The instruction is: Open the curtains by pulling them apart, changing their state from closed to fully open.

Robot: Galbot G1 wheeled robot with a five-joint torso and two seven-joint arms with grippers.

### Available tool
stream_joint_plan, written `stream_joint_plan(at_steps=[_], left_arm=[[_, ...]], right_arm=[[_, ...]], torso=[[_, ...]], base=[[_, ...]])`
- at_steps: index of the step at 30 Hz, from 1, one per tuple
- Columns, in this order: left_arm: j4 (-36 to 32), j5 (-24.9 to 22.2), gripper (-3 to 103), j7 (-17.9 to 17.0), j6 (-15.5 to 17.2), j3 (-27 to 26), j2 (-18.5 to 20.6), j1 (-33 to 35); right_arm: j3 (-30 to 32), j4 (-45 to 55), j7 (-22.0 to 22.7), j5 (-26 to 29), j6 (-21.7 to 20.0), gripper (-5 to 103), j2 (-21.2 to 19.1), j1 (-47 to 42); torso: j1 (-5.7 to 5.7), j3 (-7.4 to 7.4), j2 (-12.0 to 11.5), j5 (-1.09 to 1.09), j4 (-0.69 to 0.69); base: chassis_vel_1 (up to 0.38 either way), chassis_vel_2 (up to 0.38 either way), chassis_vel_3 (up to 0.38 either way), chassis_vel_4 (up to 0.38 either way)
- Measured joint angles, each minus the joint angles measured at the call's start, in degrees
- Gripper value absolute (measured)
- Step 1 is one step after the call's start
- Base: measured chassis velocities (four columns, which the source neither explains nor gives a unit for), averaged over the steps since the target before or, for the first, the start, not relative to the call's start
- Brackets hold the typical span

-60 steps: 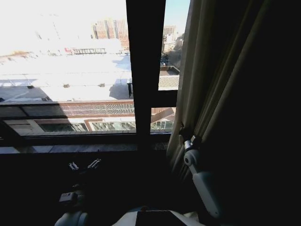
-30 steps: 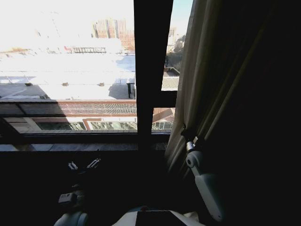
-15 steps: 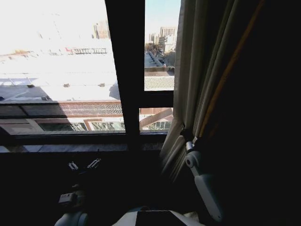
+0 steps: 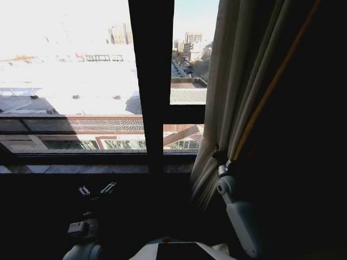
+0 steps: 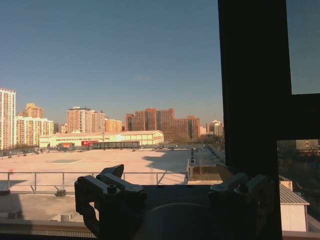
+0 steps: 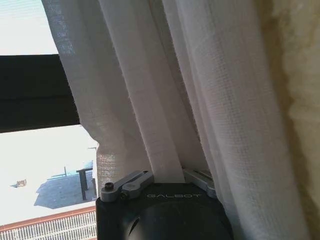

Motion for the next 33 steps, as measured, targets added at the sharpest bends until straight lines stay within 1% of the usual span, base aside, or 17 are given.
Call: stream_joint_plan(at_steps=[3, 5, 6, 7, 8, 9, 12, 14, 19, 21, 24, 26, 28, 31, 32, 33], left_arm=[[0.04, 0.04, 100, 0.01, -0.19, 0.32, -0.11, 0.04], [0.04, 0.13, 100, 0.02, -0.26, 0.54, -0.24, 0.05], [0.04, 0.17, 100, 0.02, -0.27, 0.60, -0.26, 0.07], [0.04, 0.19, 100, 0.02, -0.29, 0.62, -0.26, 0.08], [0.04, 0.20, 100, 0.03, -0.31, 0.64, -0.25, 0.09], [0.04, 0.20, 100, 0.03, -0.31, 0.64, -0.25, 0.09], [0.13, 0.20, 100, 0.05, -0.38, 0.67, -0.16, 0.13], [0.16, 0.20, 100, 0.05, -0.39, 0.67, -0.13, 0.11], [0.17, 0.01, 100, 0.07, -0.37, 0.53, 0.27, 0.01], [0.13, -0.03, 100, 0.07, -0.37, 0.44, 0.40, 0.00], [0.08, -0.27, 100, 0.05, -0.30, 0.24, 1.08, -0.13], [0.09, -0.38, 100, 0.06, -0.27, 0.26, 1.26, -0.18], [0.22, -0.48, 100, 0.06, -0.25, 0.46, 1.61, -0.35], [0.22, -0.72, 100, 0.07, -0.21, 0.62, 1.69, -0.44], [0.22, -0.72, 100, 0.07, -0.21, 0.62, 1.69, -0.44], [0.09, -0.93, 100, 0.07, -0.17, 0.62, 1.75, -0.44]], right_arm=[[0.34, 0.68, -0.11, -0.62, -0.18, 0, -0.11, -0.30], [0.32, 1.91, -2.09, -1.10, -0.30, 0, -0.39, -1.12], [0.23, 2.68, -3.27, -1.34, -0.32, 5, -0.48, -1.73], [0.06, 3.42, -4.00, -1.52, -0.32, 5, -0.57, -2.25], [-0.23, 4.61, -4.73, -1.67, -0.32, 10, -0.70, -3.11], [-0.23, 4.61, -4.73, -1.67, -0.32, 10, -0.70, -3.11], [-1.05, 7.86, -6.14, -2.45, -0.40, 27, -1.04, -6.10], [-1.23, 8.78, -6.42, -2.98, -0.43, 27, -1.11, -7.02], [-1.78, 15.15, -6.90, -6.79, -0.49, 54, -1.66, -13.12], [-1.78, 16.24, -6.90, -7.59, -0.47, 54, -1.72, -14.26], [-1.13, 19.87, -6.82, -10.52, -0.11, 70, -1.67, -19.45], [-0.93, 20.48, -6.85, -11.16, 0.05, 70, -1.54, -20.58], [-0.09, 21.78, -8.17, -13.95, 1.42, 81, -0.93, -24.29], [0.27, 21.87, -8.54, -17.65, 3.03, 96, -0.14, -25.77], [0.27, 21.87, -8.54, -17.65, 3.03, 96, -0.14, -25.77], [0.12, 22.16, -8.53, -18.44, 3.28, 99, 0.40, -26.10]], torso=[[0.00, 0.01, 0.00, 0.02, 0.00], [0.01, 0.01, 0.00, 0.00, 0.00], [0.01, 0.01, -0.01, 0.01, 0.00], [0.01, 0.01, 0.00, 0.01, 0.00], [0.01, 0.01, 0.00, 0.01, 0.00], [0.01, 0.01, 0.00, 0.01, 0.00], [0.01, 0.01, 0.00, 0.01, 0.01], [0.01, 0.01, 0.00, 0.00, 0.00], [0.00, 0.01, 0.00, 0.00, 0.00], [0.00, 0.00, 0.00, -0.02, 0.02], [0.00, 0.00, 0.00, -0.01, 0.00], [0.00, 0.00, 0.00, 0.00, 0.01], [0.00, 0.00, 0.00, -0.01, -0.01], [0.00, 0.00, 0.00, -0.01, 0.01], [0.00, 0.00, 0.00, -0.01, 0.01], [0.00, 0.00, 0.00, -0.02, 0.01]], base=[[0.000, 0.000, 0.000, 0.000], [0.000, 0.000, 0.000, 0.000], [0.000, 0.000, 0.000, 0.000], [0.000, 0.000, 0.000, 0.000], [0.000, 0.000, 0.000, 0.000], [0.000, 0.000, 0.000, 0.000], [0.000, 0.000, 0.000, 0.000], [0.000, 0.000, 0.000, 0.000], [0.000, 0.000, 0.000, 0.000], [0.000, 0.000, 0.000, 0.000], [0.000, 0.000, 0.000, 0.000], [0.000, 0.000, 0.000, 0.000], [0.000, 0.000, 0.000, 0.000], [0.000, 0.000, 0.000, 0.000], [0.000, 0.000, 0.000, 0.000], [0.000, 0.000, 0.000, 0.000]])
